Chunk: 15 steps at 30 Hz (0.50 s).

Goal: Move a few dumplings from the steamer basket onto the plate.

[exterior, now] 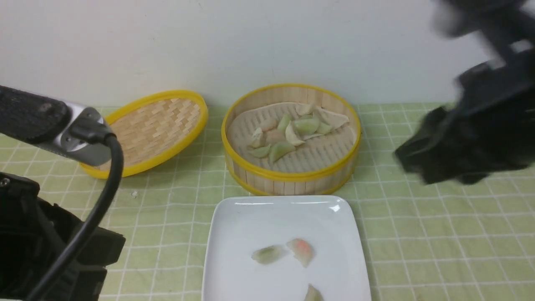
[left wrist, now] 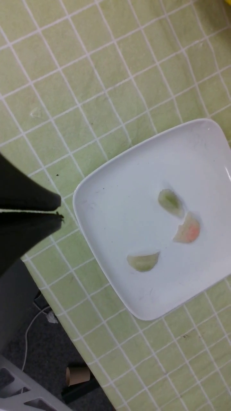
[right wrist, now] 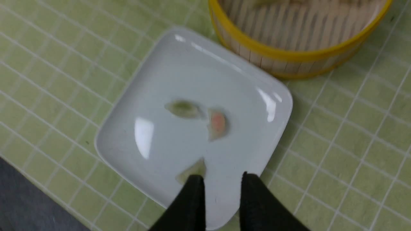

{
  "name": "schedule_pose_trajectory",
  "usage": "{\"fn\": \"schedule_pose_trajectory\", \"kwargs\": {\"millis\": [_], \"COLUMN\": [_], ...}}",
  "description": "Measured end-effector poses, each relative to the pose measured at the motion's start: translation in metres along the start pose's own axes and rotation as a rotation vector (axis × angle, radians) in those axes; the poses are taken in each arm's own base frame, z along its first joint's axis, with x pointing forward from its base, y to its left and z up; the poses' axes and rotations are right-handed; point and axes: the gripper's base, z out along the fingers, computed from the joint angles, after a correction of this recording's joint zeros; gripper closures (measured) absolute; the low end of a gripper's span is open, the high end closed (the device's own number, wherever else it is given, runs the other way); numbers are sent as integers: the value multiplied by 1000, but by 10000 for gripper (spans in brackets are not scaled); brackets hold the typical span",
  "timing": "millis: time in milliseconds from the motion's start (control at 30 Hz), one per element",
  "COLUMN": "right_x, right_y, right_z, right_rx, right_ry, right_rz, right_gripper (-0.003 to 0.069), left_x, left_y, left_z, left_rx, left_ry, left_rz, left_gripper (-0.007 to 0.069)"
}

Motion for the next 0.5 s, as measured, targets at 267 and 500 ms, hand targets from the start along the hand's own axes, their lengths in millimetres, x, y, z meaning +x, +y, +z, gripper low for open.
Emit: {"fn": "schedule_pose_trajectory", "kwargs": {"millis": [267,500], "right_x": [129,197], "right_y": [-35,-54], "right_z": [-140,-106], "right_rx": [-98,-68], "right_ry": [-784,-1017], "right_rz": [41,94], "right_gripper": [671,671], "left_x": [-9,-20], "left_y": [-1,-3], "left_z": [0,-1], "left_rx": [15,30], "left_ry": [-98,-206], "left_rz": [0,-1], "left_gripper": [631,631]}}
